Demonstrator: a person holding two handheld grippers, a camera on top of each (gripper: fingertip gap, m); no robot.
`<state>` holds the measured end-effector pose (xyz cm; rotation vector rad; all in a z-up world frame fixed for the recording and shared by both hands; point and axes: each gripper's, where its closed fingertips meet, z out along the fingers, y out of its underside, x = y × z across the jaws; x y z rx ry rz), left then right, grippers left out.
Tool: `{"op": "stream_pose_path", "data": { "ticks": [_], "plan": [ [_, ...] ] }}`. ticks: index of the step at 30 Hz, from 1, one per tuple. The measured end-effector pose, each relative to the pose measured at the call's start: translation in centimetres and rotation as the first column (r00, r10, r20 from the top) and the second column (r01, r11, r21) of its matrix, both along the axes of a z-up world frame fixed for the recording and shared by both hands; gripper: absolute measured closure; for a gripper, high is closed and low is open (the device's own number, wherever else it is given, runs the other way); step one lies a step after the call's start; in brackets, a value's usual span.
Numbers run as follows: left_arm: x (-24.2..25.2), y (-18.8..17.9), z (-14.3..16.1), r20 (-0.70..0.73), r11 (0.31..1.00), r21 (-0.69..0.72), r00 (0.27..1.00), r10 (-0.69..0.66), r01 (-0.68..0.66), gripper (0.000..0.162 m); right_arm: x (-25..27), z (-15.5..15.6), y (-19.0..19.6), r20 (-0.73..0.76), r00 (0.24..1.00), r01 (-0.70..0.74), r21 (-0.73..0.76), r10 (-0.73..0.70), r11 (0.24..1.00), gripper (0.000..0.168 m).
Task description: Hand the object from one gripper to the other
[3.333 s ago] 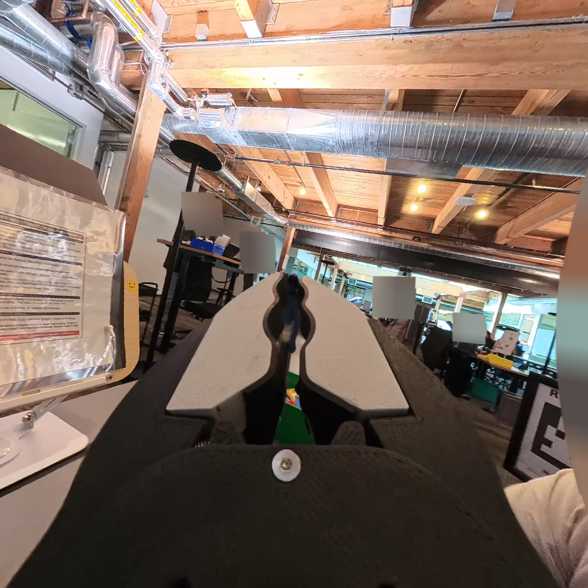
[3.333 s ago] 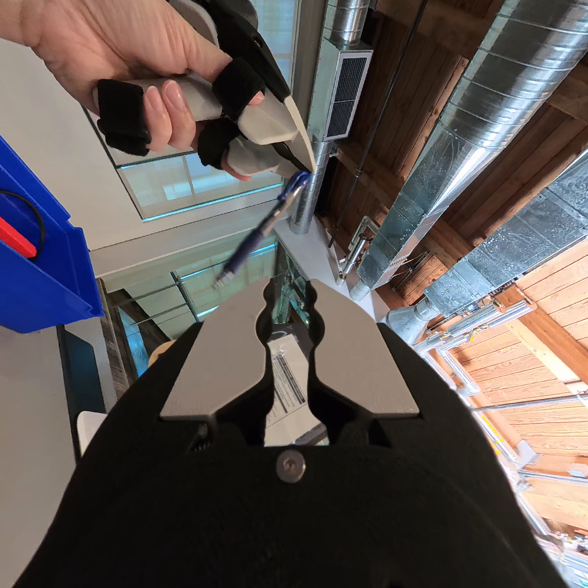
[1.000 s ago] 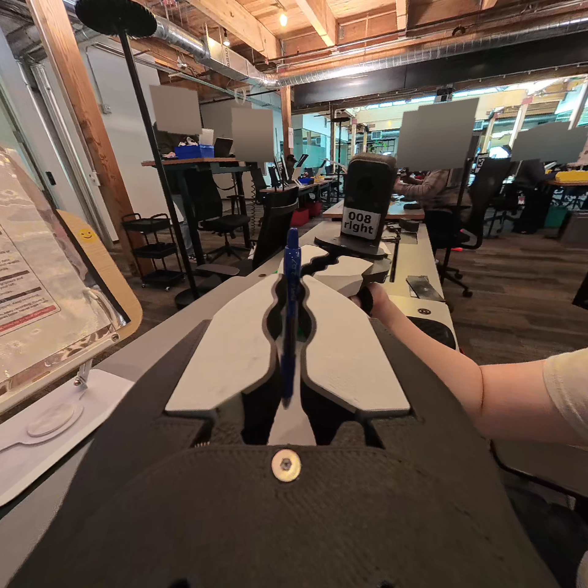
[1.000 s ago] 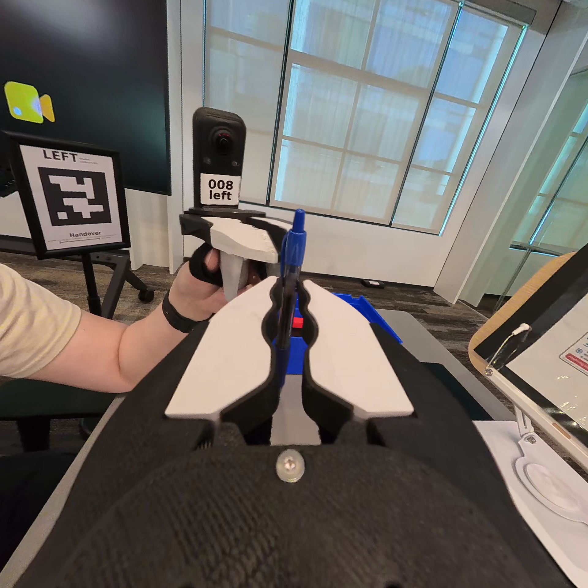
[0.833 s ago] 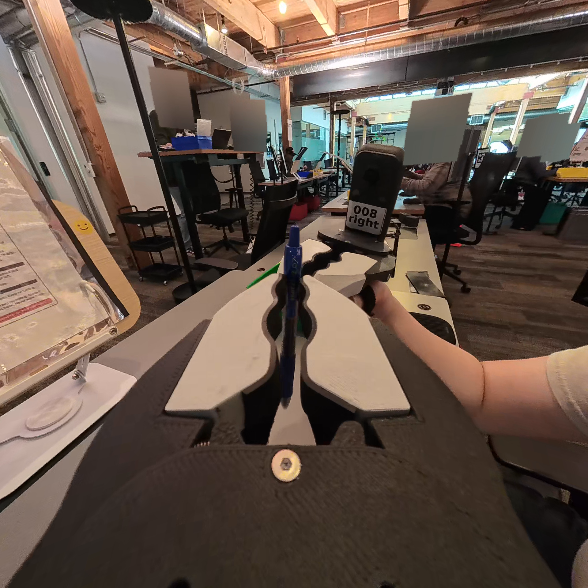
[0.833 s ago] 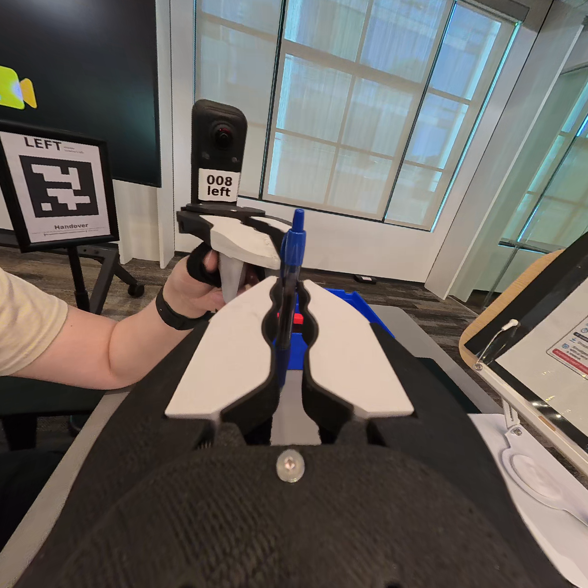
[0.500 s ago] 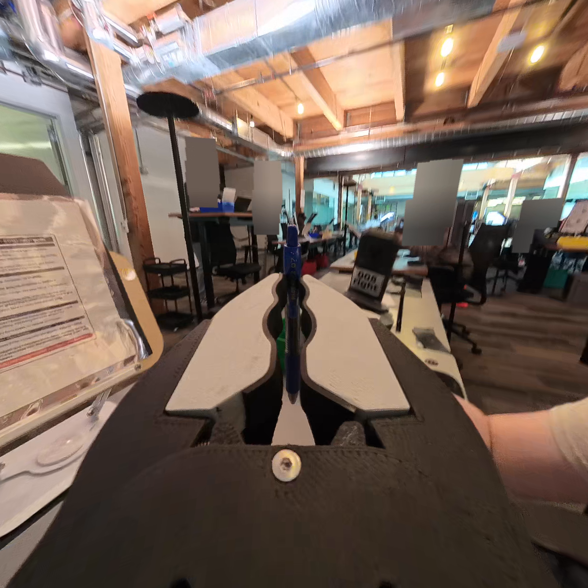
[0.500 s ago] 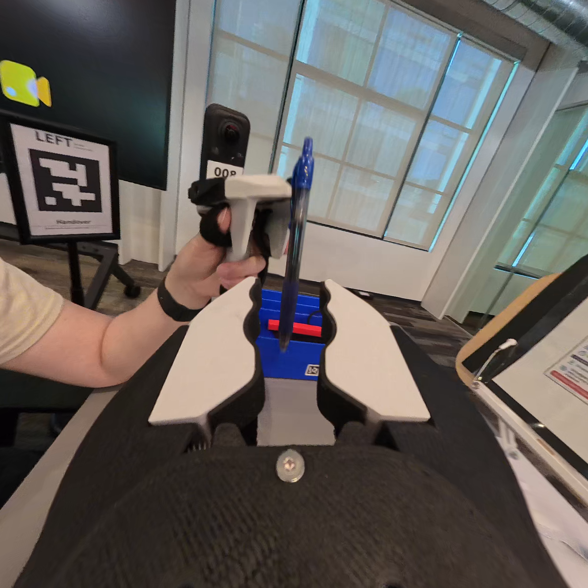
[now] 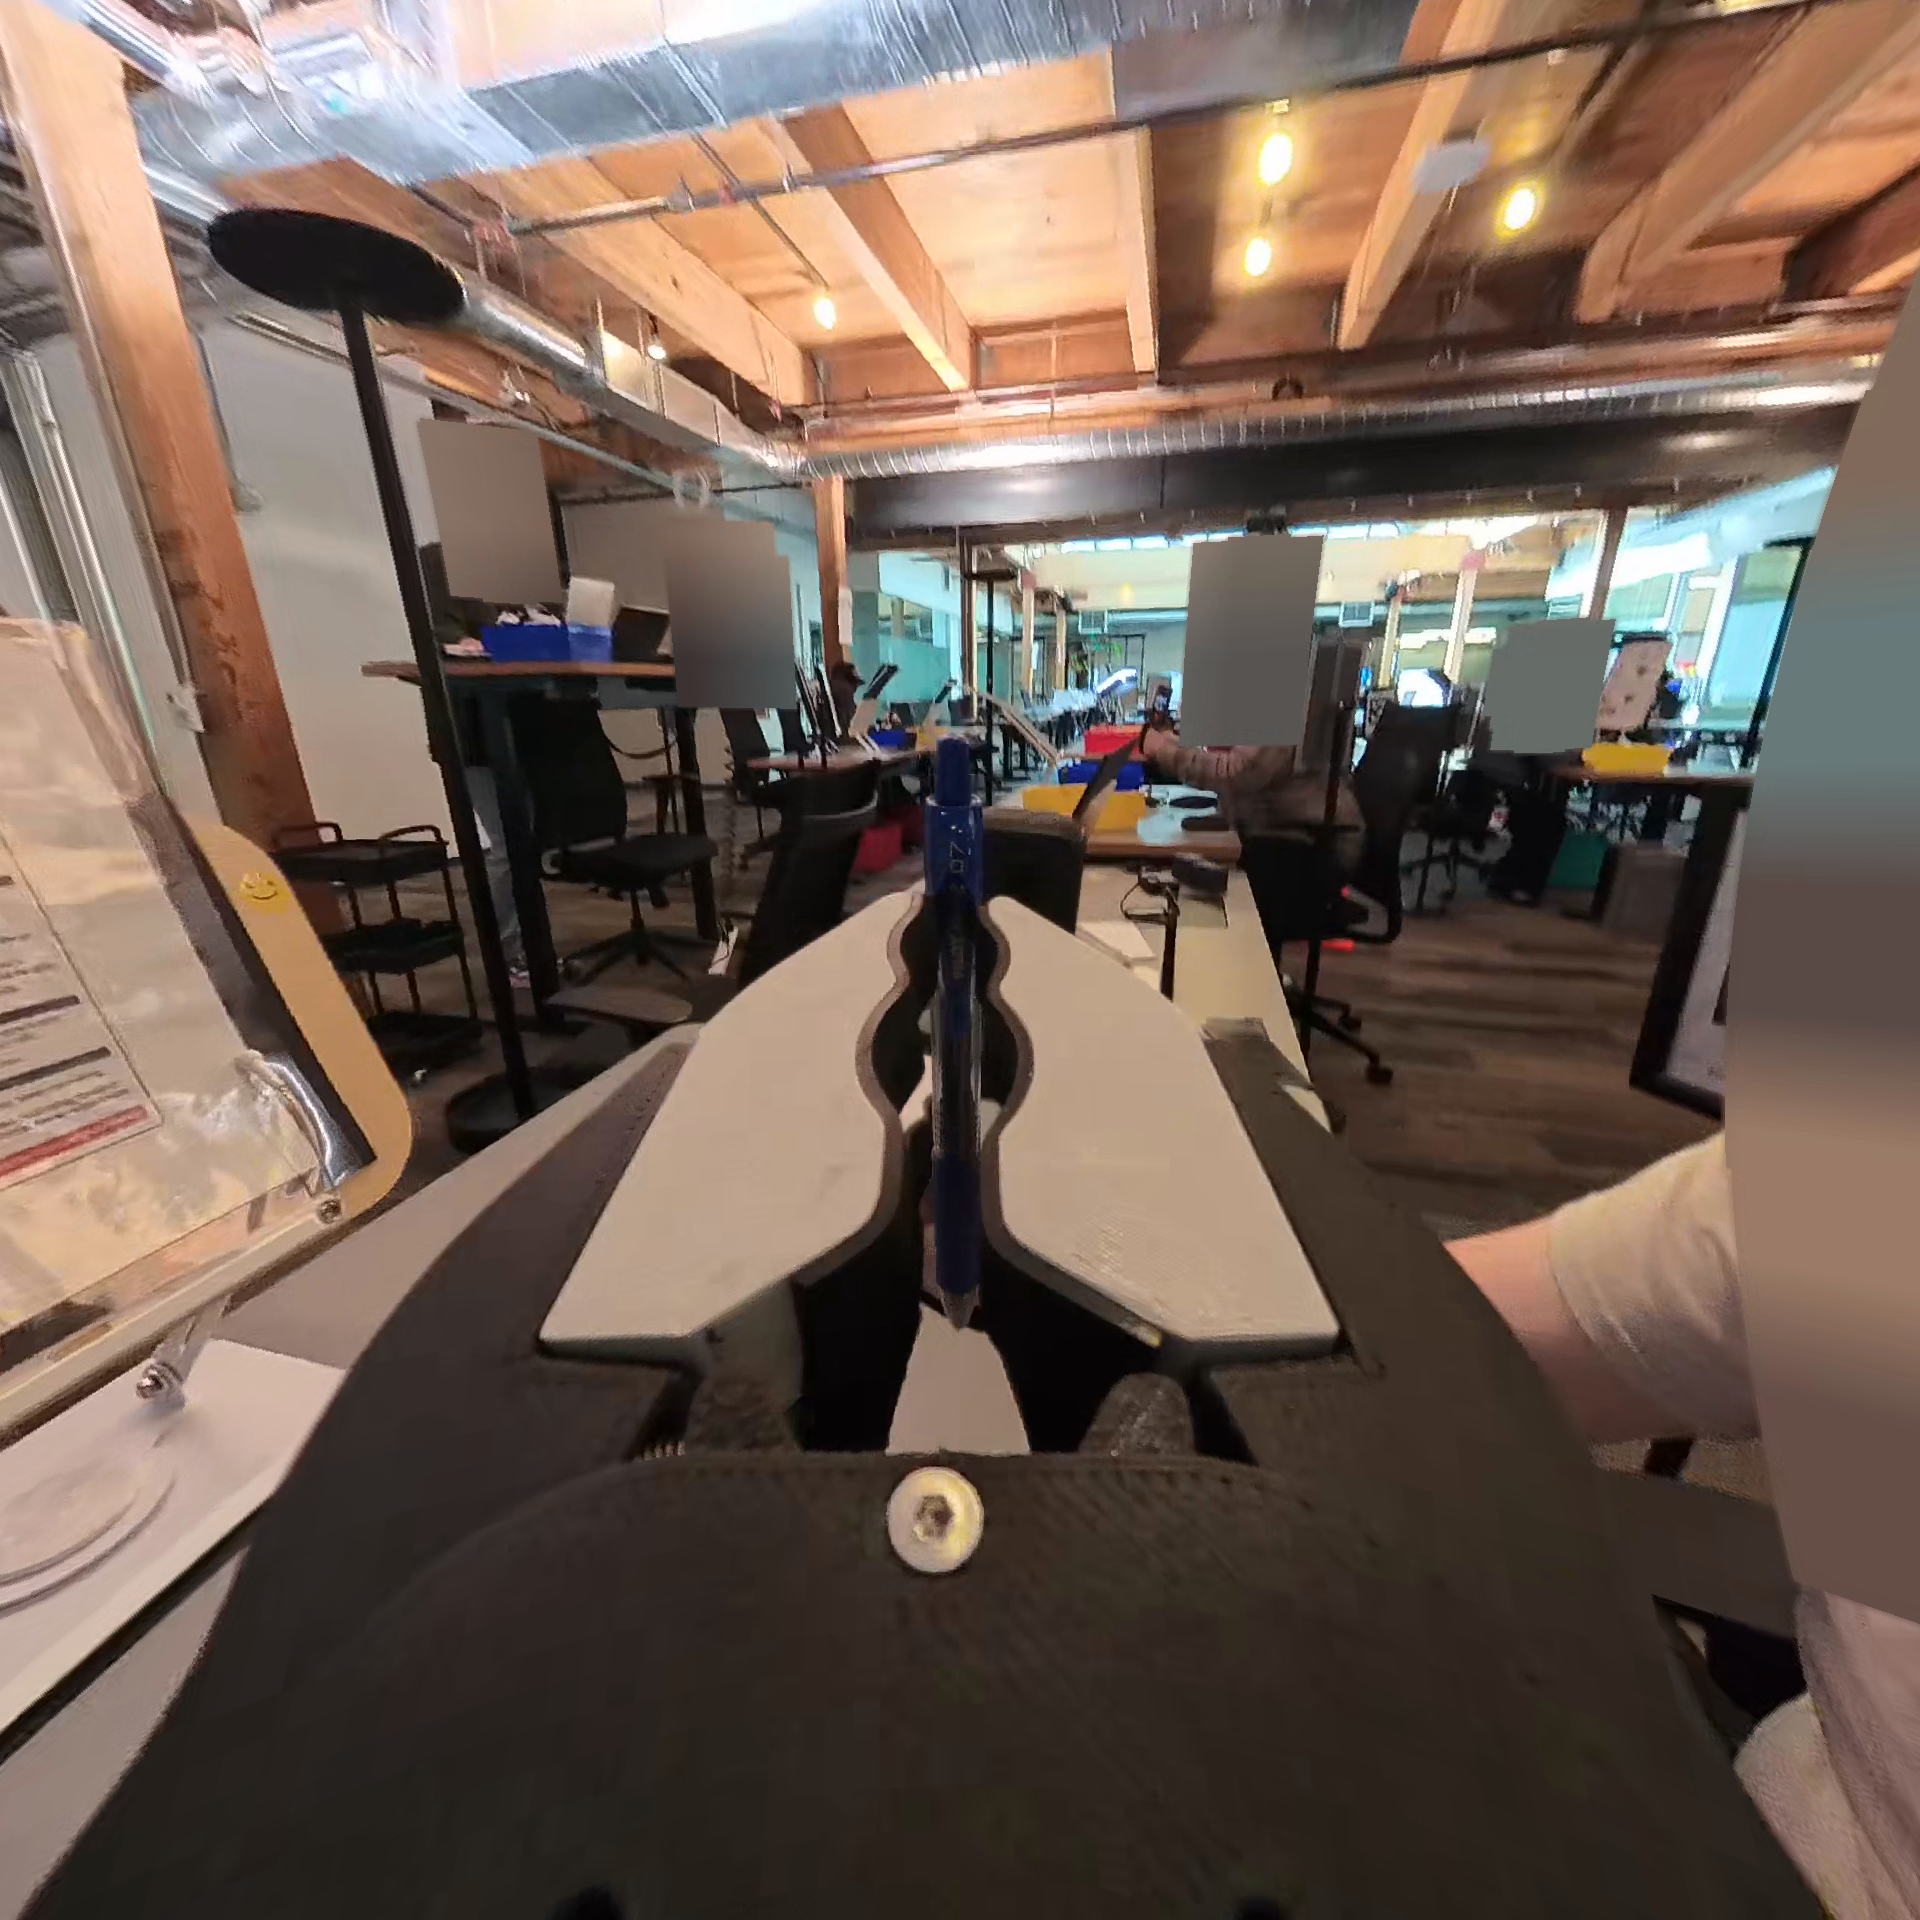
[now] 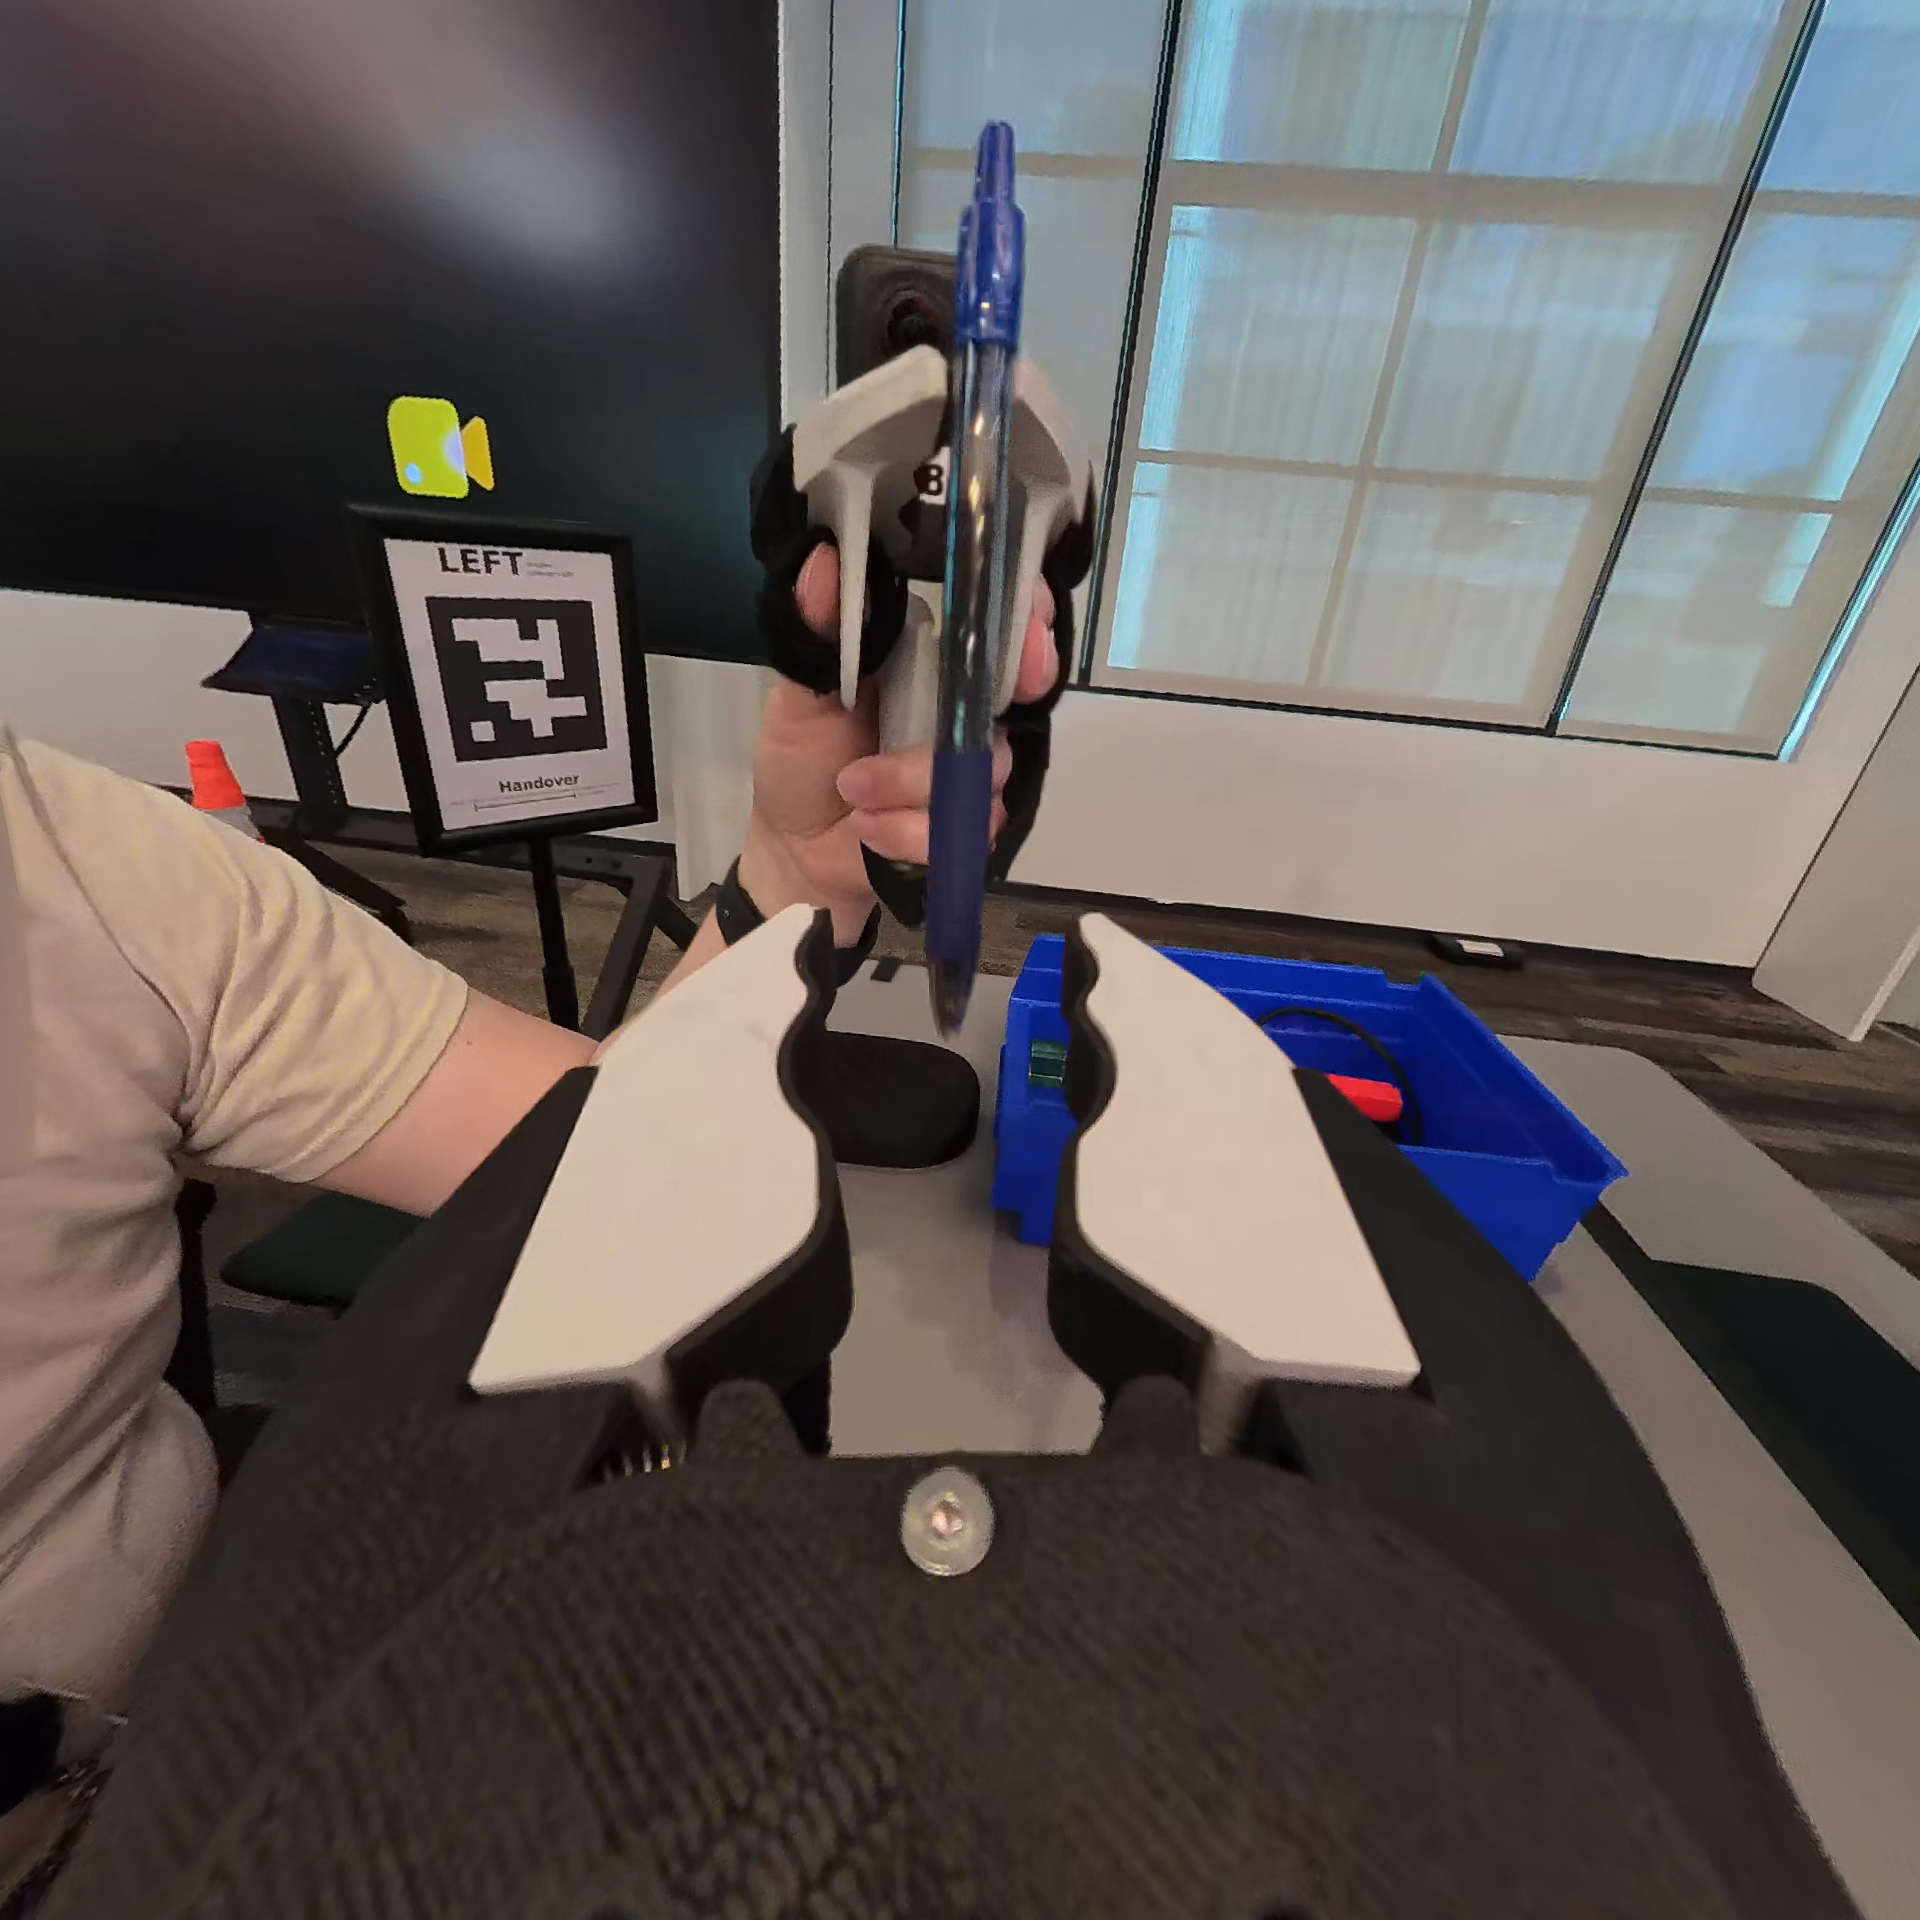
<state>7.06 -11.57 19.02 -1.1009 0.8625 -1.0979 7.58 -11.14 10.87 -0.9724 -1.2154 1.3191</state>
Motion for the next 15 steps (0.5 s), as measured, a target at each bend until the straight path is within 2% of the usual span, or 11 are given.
{"op": "stream_pose_path", "data": {
  "ticks": [4, 5, 7, 9, 10, 11, 12, 13, 15],
  "plan": [
    [1.6, -0.1, -1.1, -0.076, 1.000, 0.023, 0.997, 0.011, -0.010, 0.156, -0.6, -0.1, -0.5, 0.022, 0.999, 0.023, 0.041, -0.023, 0.999, 0.127],
    [1.9, -0.2, -1.3, -0.087, 1.000, 0.026, 0.996, 0.005, -0.003, 0.156, -0.6, -0.1, -0.4, 0.025, 0.999, 0.040, 0.060, -0.042, 0.997, 0.131],
    [2.1, -0.5, -1.4, -0.092, 0.999, 0.032, 0.996, -0.006, 0.009, 0.156, -0.3, 0.0, -0.2, 0.018, 0.997, 0.069, 0.120, -0.072, 0.990, 0.155],
    [2.1, -0.8, -1.4, -0.103, 0.999, 0.047, 0.995, -0.013, 0.018, 0.155, 0.2, 0.1, 0.6, 0.021, 0.988, 0.143, 0.199, -0.150, 0.970, 0.155],
    [2.0, -0.9, -1.4, -0.111, 0.999, 0.048, 0.994, -0.009, 0.014, 0.147, 0.7, 0.4, 1.0, 0.005, 0.977, 0.206, 0.274, -0.215, 0.940, 0.155],
    [1.7, -1.1, -1.4, -0.117, 0.999, 0.034, 0.993, -0.019, 0.023, 0.129, 1.3, 0.8, 1.6, -0.034, 0.954, 0.288, 0.375, -0.297, 0.881, 0.155],
    [1.4, -1.5, -1.5, -0.127, 0.999, 0.002, 0.991, -0.052, 0.053, 0.118, 2.1, 1.3, 2.0, -0.088, 0.918, 0.378, 0.494, -0.387, 0.783, 0.155],
    [1.0, -2.0, -1.5, -0.129, 0.994, -0.036, 0.986, -0.106, 0.102, 0.111, 3.0, 1.9, 2.4, -0.157, 0.869, 0.459, 0.610, -0.469, 0.646, 0.156],
    [0.0, -3.0, -1.2, -0.080, 0.969, -0.131, 0.972, -0.222, 0.211, 0.106, 4.4, 2.5, 2.5, -0.294, 0.774, 0.521, 0.798, -0.561, 0.301, 0.156]
  ]
}}
